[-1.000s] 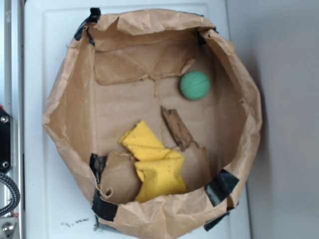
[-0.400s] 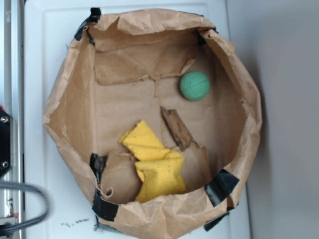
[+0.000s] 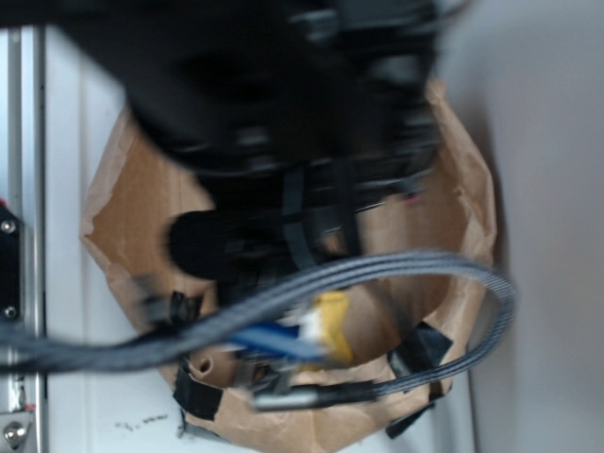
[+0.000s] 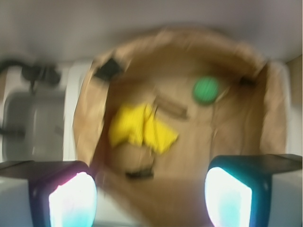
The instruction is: Grab the yellow cloth.
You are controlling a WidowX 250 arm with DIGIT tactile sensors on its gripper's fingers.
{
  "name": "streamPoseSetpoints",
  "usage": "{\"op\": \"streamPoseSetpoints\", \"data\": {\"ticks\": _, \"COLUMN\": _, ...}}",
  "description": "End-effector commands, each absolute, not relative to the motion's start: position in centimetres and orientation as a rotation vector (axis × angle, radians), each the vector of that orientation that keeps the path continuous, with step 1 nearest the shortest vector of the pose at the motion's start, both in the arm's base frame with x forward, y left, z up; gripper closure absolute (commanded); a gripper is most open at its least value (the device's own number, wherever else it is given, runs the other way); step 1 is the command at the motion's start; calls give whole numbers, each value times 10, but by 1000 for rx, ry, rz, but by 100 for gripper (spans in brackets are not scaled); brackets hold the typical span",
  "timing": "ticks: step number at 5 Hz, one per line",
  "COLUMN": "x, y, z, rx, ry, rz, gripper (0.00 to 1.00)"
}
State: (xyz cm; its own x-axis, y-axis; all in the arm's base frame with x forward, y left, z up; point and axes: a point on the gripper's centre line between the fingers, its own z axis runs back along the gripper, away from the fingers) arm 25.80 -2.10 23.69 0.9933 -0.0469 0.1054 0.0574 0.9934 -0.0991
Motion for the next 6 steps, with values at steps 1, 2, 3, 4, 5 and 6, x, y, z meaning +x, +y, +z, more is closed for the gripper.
{"op": "streamPoseSetpoints", "data": {"ticks": 1, "x": 260, "y": -22, "z": 254, "rx": -99, "ry": -161, "rz": -53, "gripper": 0}}
{"op": "streamPoseSetpoints", "data": {"ticks": 2, "x": 279, "y": 0, "z": 204, "rx": -67, "ry": -144, "rz": -43, "gripper": 0}}
{"op": "streamPoseSetpoints", "data": {"ticks": 3, "x": 272, "y": 0, "z": 163, "rx": -63, "ry": -191, "rz": -20, "gripper": 0}}
{"op": "streamPoseSetpoints", "data": {"ticks": 4, "x": 268, "y": -1, "z": 128, "rx": -116, "ry": -179, "rz": -1, "gripper": 0}}
{"op": "streamPoseSetpoints", "data": {"ticks": 5, "x": 259, "y": -15, "z": 90, "rx": -110, "ry": -132, "rz": -2, "gripper": 0}}
{"op": "streamPoseSetpoints", "data": {"ticks": 6, "x": 258, "y": -35, "z": 83, "rx": -151, "ry": -158, "rz": -61, "gripper": 0}}
